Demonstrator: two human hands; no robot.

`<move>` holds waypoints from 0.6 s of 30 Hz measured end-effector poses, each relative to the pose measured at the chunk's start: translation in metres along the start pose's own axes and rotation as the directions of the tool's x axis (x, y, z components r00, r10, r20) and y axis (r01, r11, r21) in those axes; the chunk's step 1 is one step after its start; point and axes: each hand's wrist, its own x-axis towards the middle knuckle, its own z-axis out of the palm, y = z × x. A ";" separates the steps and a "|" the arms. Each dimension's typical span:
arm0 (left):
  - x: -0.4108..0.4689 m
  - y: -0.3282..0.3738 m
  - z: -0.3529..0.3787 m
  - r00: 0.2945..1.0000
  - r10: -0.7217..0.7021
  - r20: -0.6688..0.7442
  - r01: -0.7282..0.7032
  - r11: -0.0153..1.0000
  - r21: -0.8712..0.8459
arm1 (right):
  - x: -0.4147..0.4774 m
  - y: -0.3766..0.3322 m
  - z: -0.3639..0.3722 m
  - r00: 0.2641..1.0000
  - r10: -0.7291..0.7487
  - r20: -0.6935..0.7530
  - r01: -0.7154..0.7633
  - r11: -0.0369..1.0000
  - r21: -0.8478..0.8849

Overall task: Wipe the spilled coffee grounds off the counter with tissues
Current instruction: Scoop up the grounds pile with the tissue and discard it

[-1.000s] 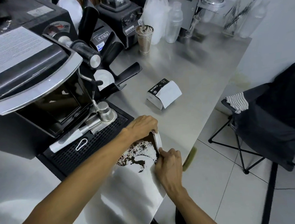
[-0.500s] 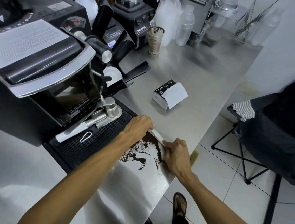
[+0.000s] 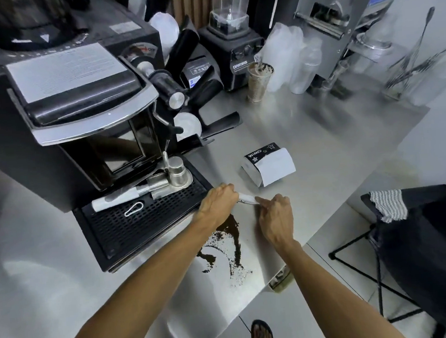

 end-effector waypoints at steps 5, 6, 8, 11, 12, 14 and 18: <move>-0.021 0.009 -0.006 0.999 -0.034 -0.001 0.034 0.998 0.057 | -0.020 -0.001 -0.008 0.984 -0.180 -0.002 0.180 0.984 -0.002; -0.027 0.008 -0.004 0.999 -0.034 0.000 0.034 0.999 0.041 | -0.027 -0.003 -0.012 0.975 -0.223 0.001 0.223 0.975 0.015; -0.036 0.003 0.001 0.997 -0.073 0.023 0.073 0.997 0.001 | -0.034 -0.008 -0.018 0.963 -0.270 0.015 0.269 0.962 0.053; -0.045 -0.001 -0.001 0.990 -0.139 0.009 0.139 0.990 -0.026 | -0.019 -0.007 -0.019 0.970 -0.243 0.012 0.238 0.959 0.153; -0.046 -0.001 -0.002 0.990 -0.142 -0.008 0.142 0.990 -0.013 | -0.010 -0.008 -0.018 0.972 -0.234 0.026 0.226 0.958 0.178; -0.047 0.003 -0.005 0.986 -0.167 -0.021 0.166 0.986 -0.011 | 0.006 -0.011 -0.015 0.968 -0.239 0.071 0.223 0.957 0.184; -0.054 0.009 -0.003 0.970 -0.242 -0.014 0.242 0.969 0.052 | 0.021 -0.012 -0.012 0.943 -0.303 0.137 0.274 0.942 0.196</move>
